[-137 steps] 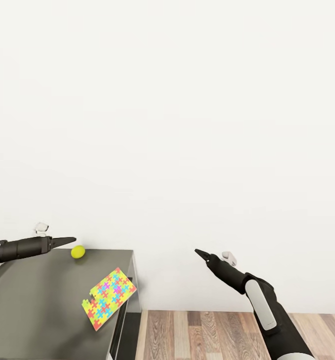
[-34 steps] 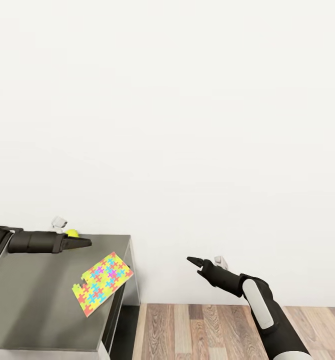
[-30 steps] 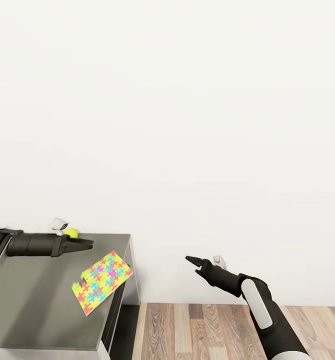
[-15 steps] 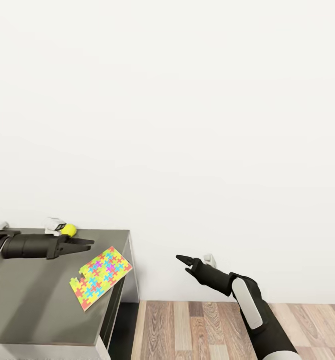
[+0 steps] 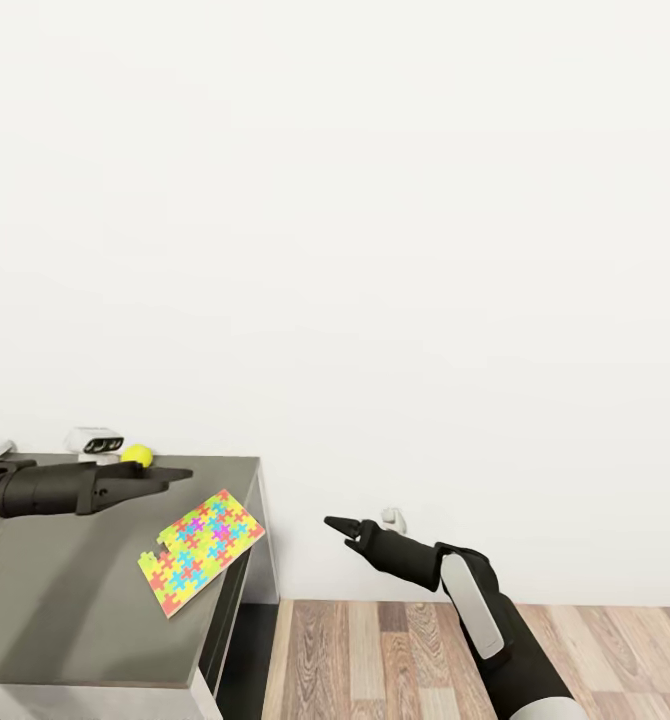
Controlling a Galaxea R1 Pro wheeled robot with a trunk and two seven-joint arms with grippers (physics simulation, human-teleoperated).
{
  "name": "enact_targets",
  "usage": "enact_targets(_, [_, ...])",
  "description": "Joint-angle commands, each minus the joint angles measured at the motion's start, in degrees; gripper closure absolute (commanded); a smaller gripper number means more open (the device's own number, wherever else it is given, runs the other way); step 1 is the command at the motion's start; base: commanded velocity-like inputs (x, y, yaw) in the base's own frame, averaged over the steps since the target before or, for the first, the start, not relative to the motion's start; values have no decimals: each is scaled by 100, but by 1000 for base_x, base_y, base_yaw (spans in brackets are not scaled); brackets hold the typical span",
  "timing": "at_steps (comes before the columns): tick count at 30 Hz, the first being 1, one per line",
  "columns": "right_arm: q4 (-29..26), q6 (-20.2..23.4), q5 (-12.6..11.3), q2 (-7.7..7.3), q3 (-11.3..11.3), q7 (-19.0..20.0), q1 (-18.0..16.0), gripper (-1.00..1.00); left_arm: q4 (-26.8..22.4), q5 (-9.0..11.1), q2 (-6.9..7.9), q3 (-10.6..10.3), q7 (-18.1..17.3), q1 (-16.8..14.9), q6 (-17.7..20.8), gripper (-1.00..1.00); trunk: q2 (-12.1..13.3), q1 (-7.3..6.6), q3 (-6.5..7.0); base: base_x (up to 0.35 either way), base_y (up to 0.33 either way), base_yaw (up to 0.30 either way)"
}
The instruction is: Put all the toys in the child's room - the three board games (two on the bed and one on the table), the two jigsaw puzzles on the table, and the tennis ball on the table - inside the toy box on the table in the child's room.
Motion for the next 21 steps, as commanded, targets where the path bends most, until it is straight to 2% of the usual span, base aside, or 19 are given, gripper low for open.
enact_targets(1, [-4,24,10,0,1,16,-4,-100,-7,39,-3,-1,-21,-2,61,-100,-3,0,-6,0,0,0])
enact_targets(9, [-9,32,18,-15,27,19,-6,-100,-21,210,-19,-13,-21,2,55,-100,-3,0,-6,0,0,0])
enact_targets(21, [-14,3,27,-25,16,36,-2,-100,-15,225,-24,6,-21,2,45,-100,-3,0,-6,0,0,0])
